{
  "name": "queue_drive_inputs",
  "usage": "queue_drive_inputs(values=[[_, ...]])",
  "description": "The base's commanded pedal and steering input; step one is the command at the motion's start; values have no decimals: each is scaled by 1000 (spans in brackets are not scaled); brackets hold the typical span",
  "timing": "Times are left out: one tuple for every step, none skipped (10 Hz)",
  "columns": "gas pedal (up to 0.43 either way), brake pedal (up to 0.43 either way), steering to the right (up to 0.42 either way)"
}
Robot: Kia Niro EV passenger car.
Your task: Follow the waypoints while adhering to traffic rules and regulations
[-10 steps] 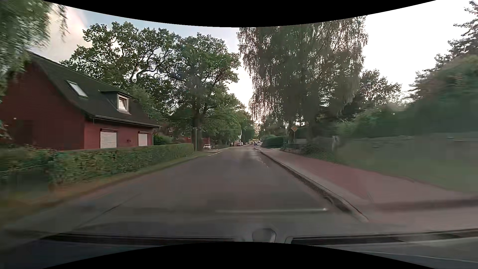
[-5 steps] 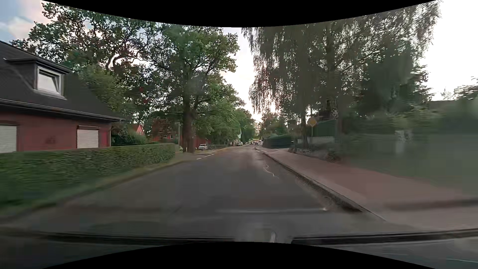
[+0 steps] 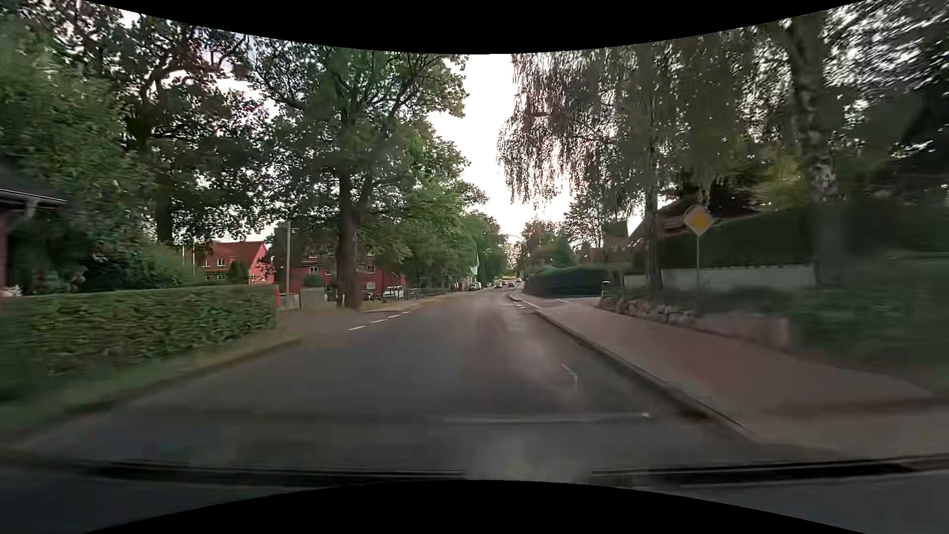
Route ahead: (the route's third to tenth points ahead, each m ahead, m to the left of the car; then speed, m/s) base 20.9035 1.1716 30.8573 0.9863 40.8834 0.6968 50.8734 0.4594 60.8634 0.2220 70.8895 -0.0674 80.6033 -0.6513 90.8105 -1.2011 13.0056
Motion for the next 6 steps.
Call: queue_drive_inputs(values=[[98,0,-2],[87,0,-2],[87,0,-2],[87,0,-2],[79,0,-2],[79,0,-1]])
